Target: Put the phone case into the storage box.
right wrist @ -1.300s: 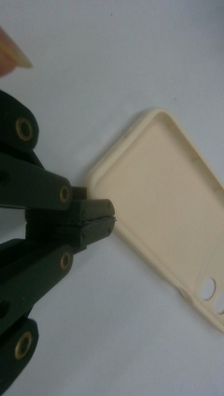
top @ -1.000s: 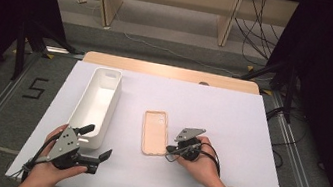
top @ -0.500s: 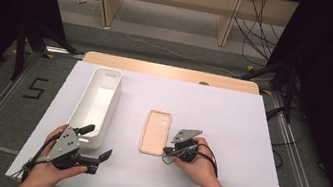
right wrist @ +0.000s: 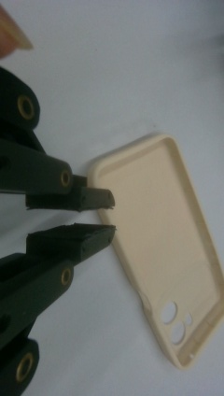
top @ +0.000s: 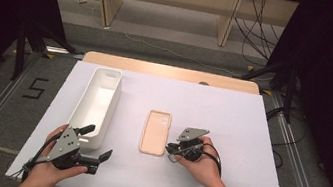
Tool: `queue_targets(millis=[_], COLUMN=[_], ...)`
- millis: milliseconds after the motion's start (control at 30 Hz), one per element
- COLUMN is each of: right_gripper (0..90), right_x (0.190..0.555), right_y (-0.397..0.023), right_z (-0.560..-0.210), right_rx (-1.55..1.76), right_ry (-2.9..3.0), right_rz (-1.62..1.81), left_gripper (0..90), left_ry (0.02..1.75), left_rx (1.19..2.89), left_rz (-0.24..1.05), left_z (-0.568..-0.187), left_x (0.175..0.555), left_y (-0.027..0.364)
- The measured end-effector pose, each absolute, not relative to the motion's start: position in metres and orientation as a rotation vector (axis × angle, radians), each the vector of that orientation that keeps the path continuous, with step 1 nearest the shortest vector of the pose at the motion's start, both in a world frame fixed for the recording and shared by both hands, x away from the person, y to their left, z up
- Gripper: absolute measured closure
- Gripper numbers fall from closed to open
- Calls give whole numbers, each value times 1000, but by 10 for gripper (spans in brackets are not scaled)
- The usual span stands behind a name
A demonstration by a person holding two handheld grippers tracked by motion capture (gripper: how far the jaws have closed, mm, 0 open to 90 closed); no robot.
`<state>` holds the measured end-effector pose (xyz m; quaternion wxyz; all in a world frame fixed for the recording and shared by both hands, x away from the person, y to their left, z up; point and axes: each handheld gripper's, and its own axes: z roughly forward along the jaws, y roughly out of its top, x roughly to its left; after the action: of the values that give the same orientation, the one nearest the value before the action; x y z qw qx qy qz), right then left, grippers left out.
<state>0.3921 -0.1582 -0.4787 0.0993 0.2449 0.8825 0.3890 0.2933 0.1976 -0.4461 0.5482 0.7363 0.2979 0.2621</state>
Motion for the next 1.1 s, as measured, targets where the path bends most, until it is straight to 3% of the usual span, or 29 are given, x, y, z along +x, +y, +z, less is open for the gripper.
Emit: queue_targets(millis=[267,400,600,1100], right_gripper=[446,343,278,263], right_x=[387,380,366,348], right_y=[-185,-198,-209,-230], right_z=[-465,-458,-451,-439], right_rx=[737,746,690,683], right_ry=[2468,2381,2303,2193], right_rz=[1385,1501,1579,1627], left_gripper=[64,64,63,63], left_ry=[700,698,694,682], left_rx=[1746,1735,1745,1737], left_rz=[609,599,602,604], left_z=[-446,-446,-446,-445], left_x=[299,300,302,301], left_y=[193,192,190,191])
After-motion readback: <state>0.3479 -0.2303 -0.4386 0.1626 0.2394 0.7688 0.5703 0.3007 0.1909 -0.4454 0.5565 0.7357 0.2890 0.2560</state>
